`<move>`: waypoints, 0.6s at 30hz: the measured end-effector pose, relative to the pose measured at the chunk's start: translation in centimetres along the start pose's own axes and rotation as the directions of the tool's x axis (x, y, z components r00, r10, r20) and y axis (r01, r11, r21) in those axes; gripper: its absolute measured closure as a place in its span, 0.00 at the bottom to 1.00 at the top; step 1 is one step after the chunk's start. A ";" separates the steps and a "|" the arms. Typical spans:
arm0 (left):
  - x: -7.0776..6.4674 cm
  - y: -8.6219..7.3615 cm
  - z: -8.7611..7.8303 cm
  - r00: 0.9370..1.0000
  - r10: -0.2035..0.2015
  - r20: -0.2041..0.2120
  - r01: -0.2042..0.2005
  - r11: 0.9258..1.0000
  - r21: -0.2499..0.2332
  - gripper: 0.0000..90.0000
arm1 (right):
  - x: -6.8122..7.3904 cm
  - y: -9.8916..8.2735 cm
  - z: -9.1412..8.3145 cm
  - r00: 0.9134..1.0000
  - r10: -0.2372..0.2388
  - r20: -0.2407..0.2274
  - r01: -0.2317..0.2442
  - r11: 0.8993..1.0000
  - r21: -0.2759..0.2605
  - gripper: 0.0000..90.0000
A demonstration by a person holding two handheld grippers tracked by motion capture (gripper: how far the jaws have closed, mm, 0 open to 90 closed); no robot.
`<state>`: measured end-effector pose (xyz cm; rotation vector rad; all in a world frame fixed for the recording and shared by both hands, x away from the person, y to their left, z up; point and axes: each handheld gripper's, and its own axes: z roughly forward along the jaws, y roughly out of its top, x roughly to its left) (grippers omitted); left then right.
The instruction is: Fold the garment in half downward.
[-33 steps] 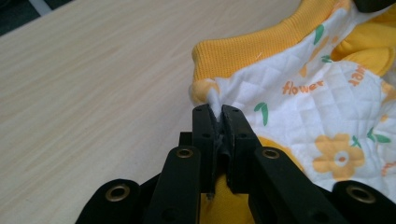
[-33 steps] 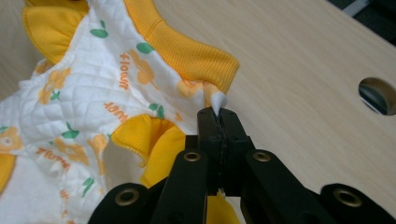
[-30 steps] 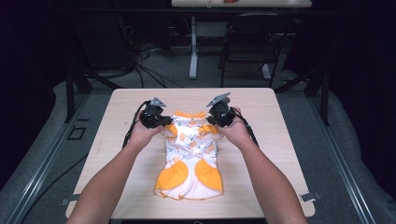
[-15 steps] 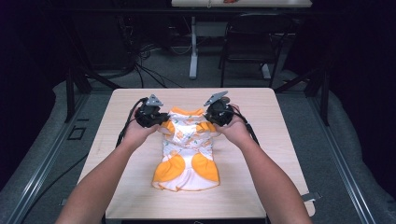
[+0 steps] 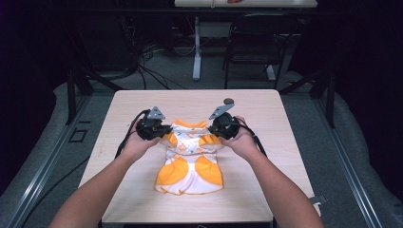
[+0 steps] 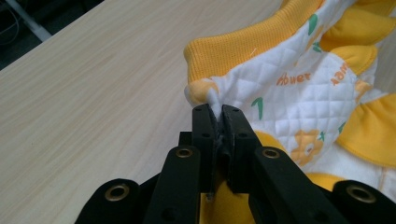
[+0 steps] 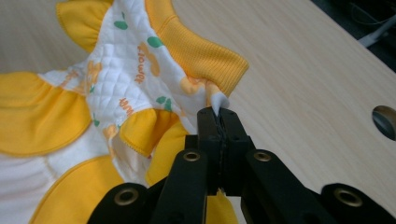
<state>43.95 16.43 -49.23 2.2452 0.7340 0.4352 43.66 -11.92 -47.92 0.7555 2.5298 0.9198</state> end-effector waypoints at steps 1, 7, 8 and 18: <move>-0.1 -0.2 -0.1 1.000 -0.002 0.010 0.002 1.000 -0.004 0.94 | 0.3 -0.1 0.0 1.000 0.002 -0.005 -0.002 1.000 -0.006 0.99; -0.9 -1.6 -0.4 0.998 0.020 0.053 -0.021 1.000 0.009 0.94 | 1.4 -1.0 0.0 0.999 -0.031 -0.030 0.031 0.999 0.026 0.99; -1.0 -1.8 -0.4 0.998 0.027 0.055 -0.027 1.000 0.012 0.94 | 1.6 -1.1 0.1 0.999 -0.030 -0.039 0.031 0.999 0.030 0.99; -2.5 -4.2 -0.4 0.997 0.002 0.074 -0.002 1.000 0.004 0.93 | 3.1 -2.4 0.0 0.997 -0.005 -0.075 0.006 1.000 0.016 0.98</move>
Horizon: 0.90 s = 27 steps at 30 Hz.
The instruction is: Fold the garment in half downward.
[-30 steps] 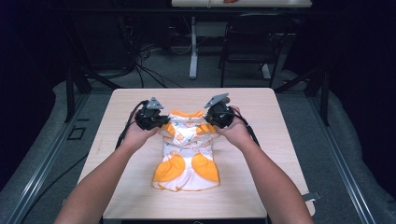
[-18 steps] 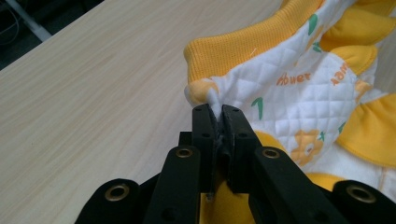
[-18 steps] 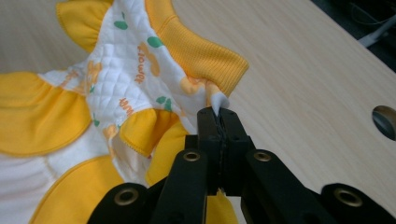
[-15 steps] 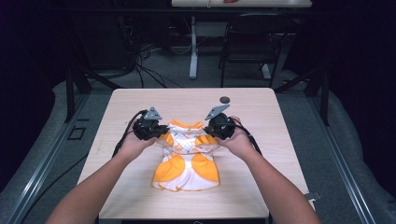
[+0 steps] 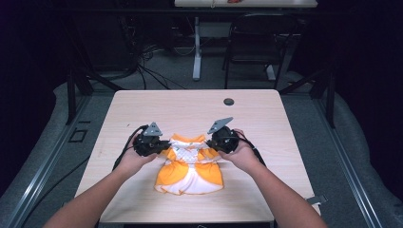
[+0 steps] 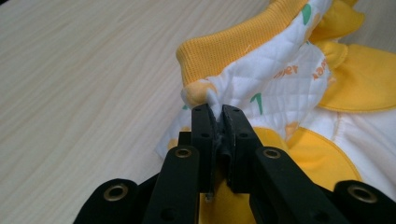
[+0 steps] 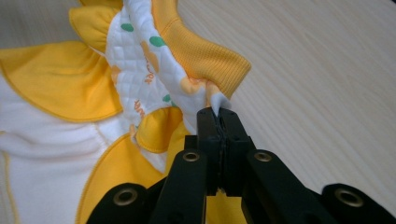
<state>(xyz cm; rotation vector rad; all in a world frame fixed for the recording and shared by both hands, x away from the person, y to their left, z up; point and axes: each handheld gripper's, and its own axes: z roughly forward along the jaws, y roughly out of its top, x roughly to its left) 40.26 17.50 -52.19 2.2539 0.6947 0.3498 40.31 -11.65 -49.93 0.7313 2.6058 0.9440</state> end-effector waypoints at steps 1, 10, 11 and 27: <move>-0.2 -0.3 0.0 1.000 -0.010 0.008 0.010 1.000 -0.005 0.93 | 0.2 -0.2 0.0 1.000 -0.009 -0.001 0.009 1.000 0.007 0.98; -1.7 -2.0 0.0 0.998 0.002 0.067 -0.002 1.000 0.002 0.86 | 1.7 -1.3 -0.1 0.999 -0.016 -0.049 0.016 1.000 -0.002 0.95; -1.8 -2.1 -0.1 0.998 0.002 0.068 -0.002 1.000 0.002 0.85 | 1.9 -1.4 -0.1 0.998 -0.017 -0.060 0.018 1.000 0.001 0.93; -4.1 -5.0 -0.9 0.992 0.019 0.128 -0.019 1.000 -0.003 0.88 | 4.9 -5.0 -0.1 0.993 -0.007 -0.117 0.004 1.000 -0.023 0.96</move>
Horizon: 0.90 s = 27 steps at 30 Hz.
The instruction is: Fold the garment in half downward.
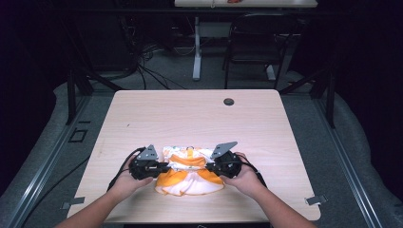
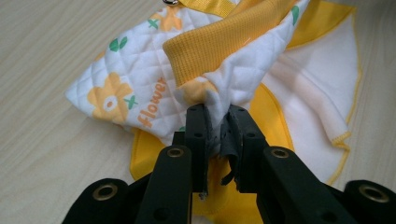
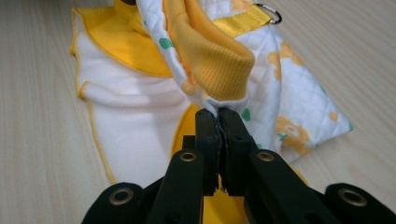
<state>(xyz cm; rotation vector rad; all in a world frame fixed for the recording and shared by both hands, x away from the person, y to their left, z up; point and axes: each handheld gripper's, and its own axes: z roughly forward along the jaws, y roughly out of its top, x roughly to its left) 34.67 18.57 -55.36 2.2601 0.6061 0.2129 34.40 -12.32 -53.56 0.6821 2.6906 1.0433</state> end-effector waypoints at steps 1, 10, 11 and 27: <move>-0.1 -0.2 0.0 1.000 0.000 -0.001 0.000 1.000 -0.002 0.87 | 0.2 -0.2 0.0 1.000 0.000 0.000 0.000 1.000 0.001 0.95; 0.0 0.6 -1.9 1.000 -0.013 -0.007 0.012 0.999 -0.032 0.84 | 0.7 -0.4 -1.5 0.999 0.029 0.013 -0.029 0.999 -0.045 0.83; 0.1 0.8 -2.1 1.000 -0.016 -0.008 0.016 0.999 -0.035 0.84 | 0.6 -0.2 -1.8 0.999 0.034 0.018 -0.033 0.998 -0.051 0.82; 3.1 2.7 0.1 0.987 -0.114 -0.116 0.111 0.993 -0.031 0.68 | -2.2 1.8 -0.4 0.990 0.120 0.075 -0.115 0.991 -0.068 0.68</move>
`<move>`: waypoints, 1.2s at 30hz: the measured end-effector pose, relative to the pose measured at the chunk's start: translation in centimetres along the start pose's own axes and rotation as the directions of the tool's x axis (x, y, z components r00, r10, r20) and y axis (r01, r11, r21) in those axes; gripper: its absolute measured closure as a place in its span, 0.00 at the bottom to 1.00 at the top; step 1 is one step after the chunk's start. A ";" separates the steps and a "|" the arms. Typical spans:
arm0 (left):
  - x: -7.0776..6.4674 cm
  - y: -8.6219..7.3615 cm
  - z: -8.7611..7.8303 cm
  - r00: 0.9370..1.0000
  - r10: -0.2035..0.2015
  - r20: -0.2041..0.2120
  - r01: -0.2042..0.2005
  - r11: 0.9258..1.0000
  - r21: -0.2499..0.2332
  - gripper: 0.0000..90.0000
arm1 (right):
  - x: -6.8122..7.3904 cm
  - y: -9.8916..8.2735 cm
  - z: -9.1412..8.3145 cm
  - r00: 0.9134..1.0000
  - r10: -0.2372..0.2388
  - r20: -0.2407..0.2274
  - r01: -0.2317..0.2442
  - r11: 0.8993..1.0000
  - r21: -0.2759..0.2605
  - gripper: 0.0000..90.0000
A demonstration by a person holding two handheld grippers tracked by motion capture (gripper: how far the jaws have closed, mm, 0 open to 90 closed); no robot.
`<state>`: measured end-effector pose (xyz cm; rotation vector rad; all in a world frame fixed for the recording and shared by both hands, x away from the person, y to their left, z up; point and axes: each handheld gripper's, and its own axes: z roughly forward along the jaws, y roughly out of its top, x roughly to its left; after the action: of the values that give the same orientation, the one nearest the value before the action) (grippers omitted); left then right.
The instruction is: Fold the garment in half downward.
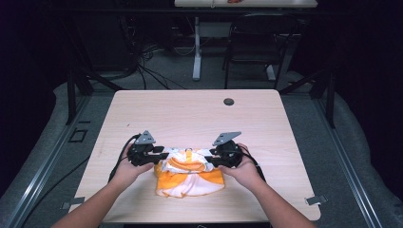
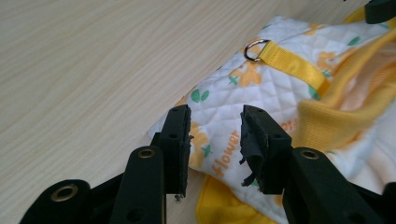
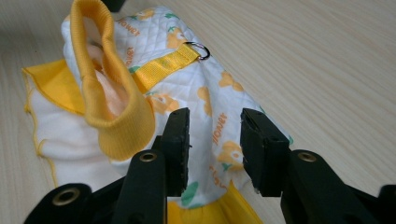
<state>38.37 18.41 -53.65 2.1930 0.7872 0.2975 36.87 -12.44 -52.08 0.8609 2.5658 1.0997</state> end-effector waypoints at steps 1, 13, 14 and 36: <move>-0.2 0.0 0.3 1.000 0.000 0.009 0.000 1.000 0.003 0.66 | 0.0 0.0 0.2 1.000 -0.004 -0.005 0.004 1.000 -0.001 0.67; -4.0 -0.9 -0.1 0.991 0.083 0.107 -0.084 0.996 0.000 0.56 | 1.6 -0.4 0.6 0.997 -0.068 -0.037 0.068 0.998 0.007 0.63; -4.2 -1.1 -0.1 0.990 0.089 0.109 -0.090 0.996 0.002 0.56 | 1.7 -0.6 0.6 0.996 -0.074 -0.041 0.074 0.997 0.006 0.62; -5.1 -4.2 0.4 0.993 0.080 0.088 -0.080 0.997 -0.001 0.51 | 3.5 -4.1 2.1 0.993 -0.103 -0.064 0.109 0.988 0.111 0.63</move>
<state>32.68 17.13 -56.78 2.2273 0.6528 0.2377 33.18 -11.42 -56.41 0.7174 2.7103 0.9695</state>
